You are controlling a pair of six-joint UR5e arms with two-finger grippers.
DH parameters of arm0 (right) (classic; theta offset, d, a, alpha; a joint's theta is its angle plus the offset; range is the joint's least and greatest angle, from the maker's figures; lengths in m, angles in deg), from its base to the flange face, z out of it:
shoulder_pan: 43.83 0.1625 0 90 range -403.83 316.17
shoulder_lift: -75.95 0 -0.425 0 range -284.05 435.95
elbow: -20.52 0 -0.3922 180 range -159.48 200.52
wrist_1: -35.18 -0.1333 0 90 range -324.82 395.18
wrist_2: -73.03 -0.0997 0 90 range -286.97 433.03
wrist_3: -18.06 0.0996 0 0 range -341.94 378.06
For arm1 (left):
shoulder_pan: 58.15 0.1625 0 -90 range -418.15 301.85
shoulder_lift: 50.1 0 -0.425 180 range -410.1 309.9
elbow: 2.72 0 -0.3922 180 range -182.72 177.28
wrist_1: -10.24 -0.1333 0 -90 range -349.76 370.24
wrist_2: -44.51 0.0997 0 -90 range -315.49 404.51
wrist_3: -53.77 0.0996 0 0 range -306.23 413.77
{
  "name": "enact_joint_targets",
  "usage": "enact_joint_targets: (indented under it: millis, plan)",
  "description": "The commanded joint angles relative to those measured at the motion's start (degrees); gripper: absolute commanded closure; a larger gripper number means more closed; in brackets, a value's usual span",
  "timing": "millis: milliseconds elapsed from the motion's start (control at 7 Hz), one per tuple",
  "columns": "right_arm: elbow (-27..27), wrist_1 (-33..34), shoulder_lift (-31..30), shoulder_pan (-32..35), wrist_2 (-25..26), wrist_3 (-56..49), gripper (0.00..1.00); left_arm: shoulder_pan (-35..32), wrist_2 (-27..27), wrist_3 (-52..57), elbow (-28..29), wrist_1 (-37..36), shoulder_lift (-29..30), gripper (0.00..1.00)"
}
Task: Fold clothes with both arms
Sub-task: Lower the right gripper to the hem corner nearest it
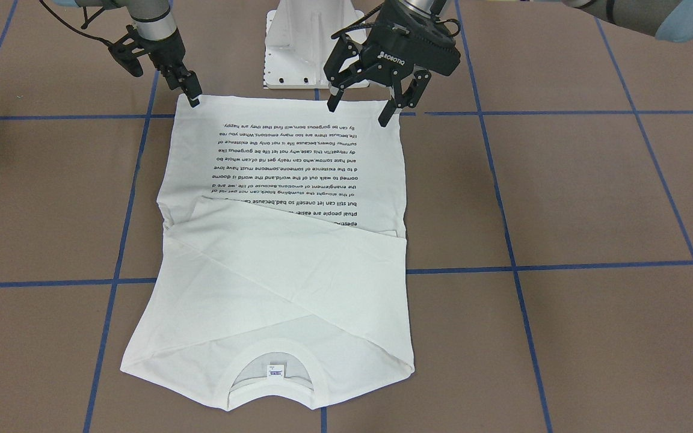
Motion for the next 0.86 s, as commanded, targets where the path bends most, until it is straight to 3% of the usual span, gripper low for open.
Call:
enact_joint_targets:
  millis: [0, 286, 714]
  plan:
    - [-0.12, 0.02, -0.08, -1.38, -0.11, 0.16, 0.17, 0.13, -0.02, -0.1, 0.01, 0.02, -0.09, 0.05]
    - [-0.12, 0.37, 0.01, -1.47, -0.28, 0.16, 0.3, 0.04, -0.02, -0.1, 0.01, 0.02, -0.18, 0.05]
    - [0.05, 1.69, 0.01, -1.21, -0.72, 0.16, 0.68, 0.04, 0.06, -0.1, -0.16, -0.07, -0.27, 0.05]
